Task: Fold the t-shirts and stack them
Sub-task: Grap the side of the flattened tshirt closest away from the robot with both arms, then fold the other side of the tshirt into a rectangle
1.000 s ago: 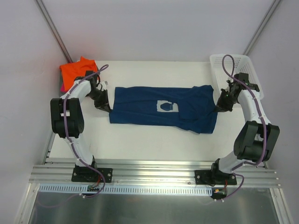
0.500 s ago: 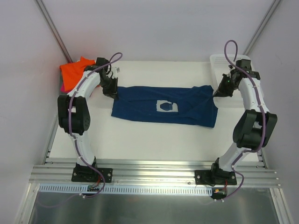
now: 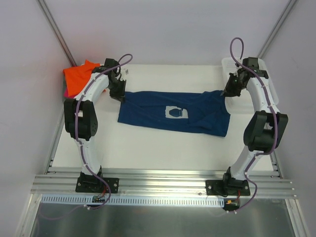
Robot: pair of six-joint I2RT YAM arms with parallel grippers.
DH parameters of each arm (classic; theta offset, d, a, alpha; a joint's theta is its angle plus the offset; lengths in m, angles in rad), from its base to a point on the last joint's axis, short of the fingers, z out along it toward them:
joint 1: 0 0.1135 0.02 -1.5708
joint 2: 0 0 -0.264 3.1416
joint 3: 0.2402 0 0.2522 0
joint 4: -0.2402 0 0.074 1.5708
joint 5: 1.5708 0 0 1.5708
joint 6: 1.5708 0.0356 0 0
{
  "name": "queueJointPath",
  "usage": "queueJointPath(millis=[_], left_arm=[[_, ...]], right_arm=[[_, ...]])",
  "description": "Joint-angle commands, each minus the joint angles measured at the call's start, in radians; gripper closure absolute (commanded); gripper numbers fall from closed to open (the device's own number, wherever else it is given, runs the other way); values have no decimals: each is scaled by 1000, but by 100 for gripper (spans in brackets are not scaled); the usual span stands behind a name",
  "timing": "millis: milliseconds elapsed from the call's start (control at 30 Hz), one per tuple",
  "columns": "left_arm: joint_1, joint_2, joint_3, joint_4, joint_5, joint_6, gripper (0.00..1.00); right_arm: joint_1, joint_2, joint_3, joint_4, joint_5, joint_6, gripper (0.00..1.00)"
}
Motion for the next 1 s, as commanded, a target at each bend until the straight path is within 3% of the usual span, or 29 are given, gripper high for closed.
queueJointPath(millis=[0, 233, 267, 300, 367, 400, 433, 700, 967], left_arm=[[3, 6, 51, -12, -20, 17, 100], [4, 98, 123, -6, -40, 17, 100], [4, 109, 129, -4, -39, 14, 100], [6, 118, 134, -3, -40, 12, 100], [9, 147, 143, -3, -40, 9, 100], [12, 155, 146, -1, -39, 6, 100], [16, 172, 151, -3, -40, 1, 100], [39, 232, 175, 5, -54, -8, 100], [53, 239, 186, 7, -40, -8, 100]], right_arm=[[13, -21, -26, 1, -2, -6, 99], [41, -32, -188, -15, -67, -33, 96], [42, -32, -193, -15, -71, -35, 91], [48, -30, -193, -18, -70, -35, 71], [53, -29, -190, -21, -68, -35, 63], [54, -27, -185, -24, -67, -35, 46], [58, -26, -184, -25, -65, -35, 41], [80, -26, -234, -53, -68, -38, 41], [140, -41, -429, -93, -78, -44, 45]])
